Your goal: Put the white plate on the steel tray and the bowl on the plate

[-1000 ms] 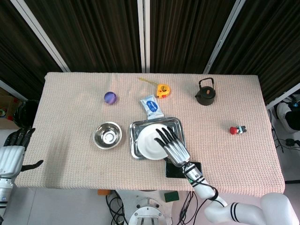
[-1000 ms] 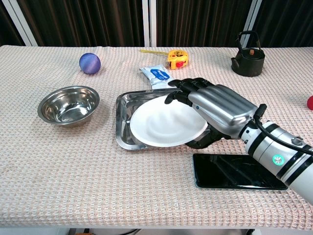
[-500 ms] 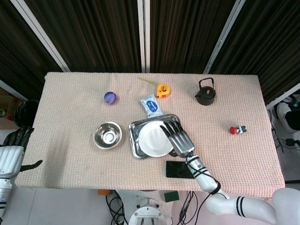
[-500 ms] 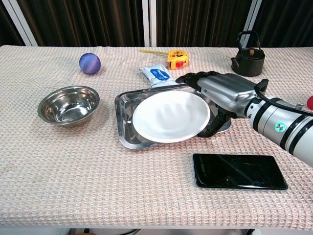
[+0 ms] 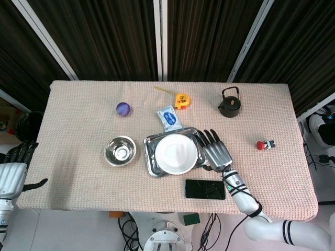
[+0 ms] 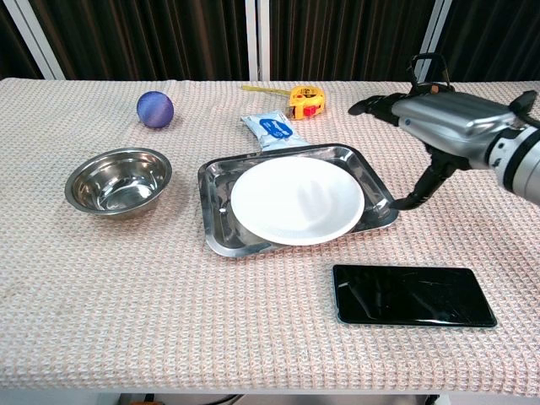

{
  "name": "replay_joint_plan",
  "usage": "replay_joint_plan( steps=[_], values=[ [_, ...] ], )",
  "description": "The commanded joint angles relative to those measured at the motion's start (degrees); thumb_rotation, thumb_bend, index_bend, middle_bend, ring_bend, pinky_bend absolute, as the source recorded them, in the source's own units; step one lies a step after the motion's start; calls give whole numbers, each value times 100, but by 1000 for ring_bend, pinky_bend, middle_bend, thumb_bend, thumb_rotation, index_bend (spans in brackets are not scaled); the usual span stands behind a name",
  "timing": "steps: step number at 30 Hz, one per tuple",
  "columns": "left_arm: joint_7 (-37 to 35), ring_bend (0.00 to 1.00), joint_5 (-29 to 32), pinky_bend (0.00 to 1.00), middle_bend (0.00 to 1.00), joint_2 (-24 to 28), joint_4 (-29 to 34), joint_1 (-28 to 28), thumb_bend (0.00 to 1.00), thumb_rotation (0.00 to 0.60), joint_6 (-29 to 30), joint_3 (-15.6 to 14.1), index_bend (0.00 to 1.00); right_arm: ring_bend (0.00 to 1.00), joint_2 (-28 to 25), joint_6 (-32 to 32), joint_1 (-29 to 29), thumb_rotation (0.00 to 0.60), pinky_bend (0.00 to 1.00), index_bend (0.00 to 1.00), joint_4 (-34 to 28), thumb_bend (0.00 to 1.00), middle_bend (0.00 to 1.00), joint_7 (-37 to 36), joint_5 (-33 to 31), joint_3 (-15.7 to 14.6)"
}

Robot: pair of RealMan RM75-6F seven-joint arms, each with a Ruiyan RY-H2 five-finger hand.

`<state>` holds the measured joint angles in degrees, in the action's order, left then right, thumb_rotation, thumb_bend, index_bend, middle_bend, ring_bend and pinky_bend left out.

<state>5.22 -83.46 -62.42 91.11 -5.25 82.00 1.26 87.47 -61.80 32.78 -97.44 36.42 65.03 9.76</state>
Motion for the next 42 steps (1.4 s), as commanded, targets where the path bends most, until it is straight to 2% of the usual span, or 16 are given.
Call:
replay_joint_plan(
  steps=[1,5,10,14,21,28,36,42],
  values=[
    [-4,25,6,107,27,2,-9,-11,25,502,-14,7,36,0,-301,-538,-354,600,0,0,-103,0,0,-573,504,-144],
    [-26,25,-51,107,27,-10,-100,-114,25,503,-125,26,36,0,-637,-1394,-872,600,0,0,83,2,0,-1539,1282,-328],
    [-245,25,-168,107,27,-28,-303,-507,27,505,-651,72,35,0,-1133,-2180,-1394,600,0,0,6,26,0,-2279,1465,-259],
    [-231,25,-338,112,19,-250,-586,-862,32,573,-1068,66,38,0,-1478,-2558,-1640,600,0,0,-88,37,0,-2687,1463,-84],
    [-503,25,-1061,136,16,-701,-899,-1356,41,596,-1264,-62,41,0,-1910,-2835,-1934,600,0,0,-217,41,0,-2970,1180,184],
    [-289,25,-1516,182,16,-1322,-1462,-1797,55,600,-1524,-200,86,0,-1954,-2896,-2070,600,0,0,-131,54,0,-3058,1150,226],
    [-426,25,-1669,193,16,-1853,-1913,-2110,96,600,-1471,-160,140,0,-1749,-2918,-2104,600,0,0,118,80,0,-2963,1127,271],
    [-74,25,-1675,202,16,-2093,-2140,-2398,150,600,-1748,-157,257,0,-1719,-2962,-2122,600,0,0,189,92,0,-2914,1148,343]
  ],
)
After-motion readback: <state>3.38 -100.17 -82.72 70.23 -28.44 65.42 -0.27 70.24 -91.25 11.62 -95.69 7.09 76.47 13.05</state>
